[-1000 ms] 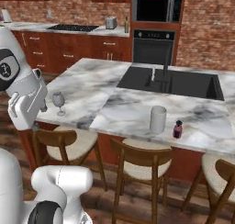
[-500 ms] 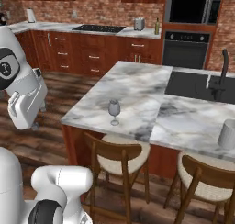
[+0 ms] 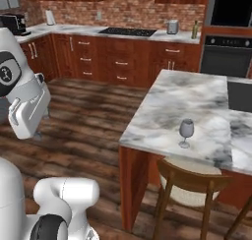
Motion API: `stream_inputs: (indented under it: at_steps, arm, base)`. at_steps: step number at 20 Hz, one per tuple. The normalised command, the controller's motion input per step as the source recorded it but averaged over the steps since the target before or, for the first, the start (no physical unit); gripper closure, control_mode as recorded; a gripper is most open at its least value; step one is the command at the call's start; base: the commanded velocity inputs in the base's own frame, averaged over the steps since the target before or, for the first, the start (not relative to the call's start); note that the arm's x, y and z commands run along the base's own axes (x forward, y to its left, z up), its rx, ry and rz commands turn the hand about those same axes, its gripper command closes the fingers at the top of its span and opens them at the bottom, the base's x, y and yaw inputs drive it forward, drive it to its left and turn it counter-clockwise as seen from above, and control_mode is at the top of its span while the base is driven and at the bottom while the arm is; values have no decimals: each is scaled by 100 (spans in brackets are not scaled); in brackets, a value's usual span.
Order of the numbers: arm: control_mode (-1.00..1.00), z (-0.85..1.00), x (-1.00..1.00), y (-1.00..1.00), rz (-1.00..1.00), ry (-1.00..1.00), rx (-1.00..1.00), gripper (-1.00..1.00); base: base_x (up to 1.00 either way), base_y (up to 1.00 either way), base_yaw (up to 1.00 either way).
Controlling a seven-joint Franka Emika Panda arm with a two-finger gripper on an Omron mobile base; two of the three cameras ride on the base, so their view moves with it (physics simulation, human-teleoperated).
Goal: There is a wine glass and glass cup on the dining counter. Place the wine bottle next to the wine glass and the juice bottle next to the glass cup.
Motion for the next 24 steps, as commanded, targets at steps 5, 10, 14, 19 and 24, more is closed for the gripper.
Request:
stream_inputs:
  at_steps: [5, 10, 14, 19, 24]
  arm:
    - [100, 0, 0, 0, 0, 0, 0, -100]
    - [100, 0, 0, 0, 0, 0, 0, -100]
    - [100, 0, 0, 0, 0, 0, 0, -100]
    - [100, 0, 0, 0, 0, 0, 0, -100]
    - [100, 0, 0, 0, 0, 0, 0, -100]
  base:
    - [55, 100, 0]
    - [95, 76, -4]
    - [100, 32, -3]
    - [100, 8, -4]
    - [100, 0, -8]
